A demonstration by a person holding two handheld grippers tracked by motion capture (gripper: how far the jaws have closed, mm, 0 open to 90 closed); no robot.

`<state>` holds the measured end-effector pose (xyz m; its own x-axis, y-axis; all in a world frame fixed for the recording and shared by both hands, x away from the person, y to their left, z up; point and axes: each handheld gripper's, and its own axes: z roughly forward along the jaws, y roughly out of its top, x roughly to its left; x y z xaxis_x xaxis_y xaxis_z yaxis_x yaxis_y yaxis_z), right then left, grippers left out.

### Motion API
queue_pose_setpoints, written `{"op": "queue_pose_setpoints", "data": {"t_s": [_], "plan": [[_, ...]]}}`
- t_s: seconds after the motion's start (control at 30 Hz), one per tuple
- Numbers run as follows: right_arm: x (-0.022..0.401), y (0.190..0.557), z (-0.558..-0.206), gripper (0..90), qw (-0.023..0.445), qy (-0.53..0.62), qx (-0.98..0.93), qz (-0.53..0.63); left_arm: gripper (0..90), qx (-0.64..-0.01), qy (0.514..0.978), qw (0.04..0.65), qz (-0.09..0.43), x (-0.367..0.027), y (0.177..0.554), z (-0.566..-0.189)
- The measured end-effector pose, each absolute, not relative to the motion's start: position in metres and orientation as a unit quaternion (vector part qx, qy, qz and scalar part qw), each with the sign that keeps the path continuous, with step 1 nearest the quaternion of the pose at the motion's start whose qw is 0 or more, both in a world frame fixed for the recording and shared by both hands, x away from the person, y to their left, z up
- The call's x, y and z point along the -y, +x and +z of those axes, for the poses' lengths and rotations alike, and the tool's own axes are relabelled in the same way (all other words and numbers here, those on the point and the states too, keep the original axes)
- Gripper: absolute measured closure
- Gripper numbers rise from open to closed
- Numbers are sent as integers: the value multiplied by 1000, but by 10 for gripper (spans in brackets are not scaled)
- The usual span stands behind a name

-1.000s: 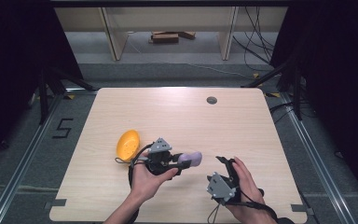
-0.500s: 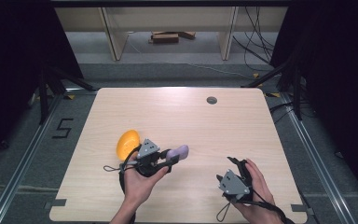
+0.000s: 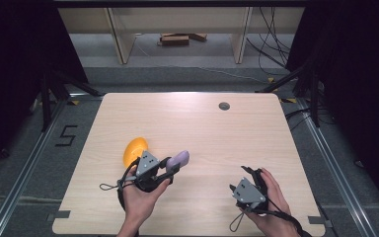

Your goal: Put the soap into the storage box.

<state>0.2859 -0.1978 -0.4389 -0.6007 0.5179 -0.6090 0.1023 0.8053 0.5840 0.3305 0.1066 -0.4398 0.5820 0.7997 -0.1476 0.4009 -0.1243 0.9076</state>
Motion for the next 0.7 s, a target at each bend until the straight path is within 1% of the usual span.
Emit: {"op": "queue_pose_setpoints", "data": {"t_s": [0.13,0.17,0.4,0.53,0.7], "plan": [[199,287,-439,332,414,185,-857,246,591,-422,717,516,202,-110,332,-442],[198,286,-440,332,405,190,-856,257,591,-422,716,517,203,-110,332,-442],[198,287,-439,332,405,184,-859,255,591,-435,704,513,228,-118,329,-439],[198,286,-439,332,404,186,-859,255,591,-451,687,520,233,-124,329,-440],[197,286,-440,332,399,193,-859,258,591,-460,680,516,244,-131,329,-440]]}}
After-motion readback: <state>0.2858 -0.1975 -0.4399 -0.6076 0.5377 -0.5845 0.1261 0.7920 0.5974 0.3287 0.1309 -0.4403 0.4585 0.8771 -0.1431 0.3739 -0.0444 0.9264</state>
